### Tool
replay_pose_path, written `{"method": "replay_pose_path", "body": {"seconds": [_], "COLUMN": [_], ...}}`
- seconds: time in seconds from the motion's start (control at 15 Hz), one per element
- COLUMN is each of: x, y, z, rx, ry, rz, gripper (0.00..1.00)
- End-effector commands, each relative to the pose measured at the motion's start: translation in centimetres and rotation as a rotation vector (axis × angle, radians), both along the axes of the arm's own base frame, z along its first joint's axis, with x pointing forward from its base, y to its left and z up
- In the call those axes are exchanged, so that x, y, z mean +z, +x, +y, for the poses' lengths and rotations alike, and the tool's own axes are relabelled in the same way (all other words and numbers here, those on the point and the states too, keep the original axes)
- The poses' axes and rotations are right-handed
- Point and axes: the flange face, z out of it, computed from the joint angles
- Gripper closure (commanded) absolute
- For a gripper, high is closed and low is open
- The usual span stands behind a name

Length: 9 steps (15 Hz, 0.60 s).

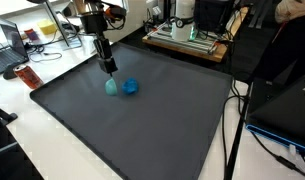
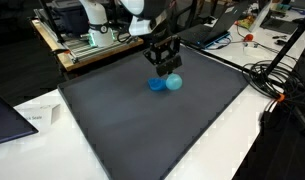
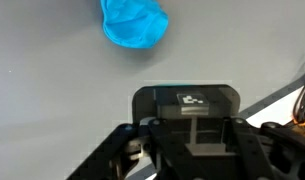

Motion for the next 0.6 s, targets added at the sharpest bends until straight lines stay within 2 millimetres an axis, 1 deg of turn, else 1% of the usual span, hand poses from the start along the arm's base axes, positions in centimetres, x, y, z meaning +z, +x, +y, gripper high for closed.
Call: {"method": "replay_pose_path", "body": {"seconds": [0.0, 0.2, 0.53], "x": [1.0, 0.7, 1.5], "y": [-2.0, -3.2, -4.4], "z": [0.8, 1.4, 2.8], "rx": [-0.021, -0.026, -0.025], "ry": [-0.070, -0.091, -0.100], "rz": [0.065, 0.102, 0.120], "gripper": [0.78, 0.78, 0.78]}}
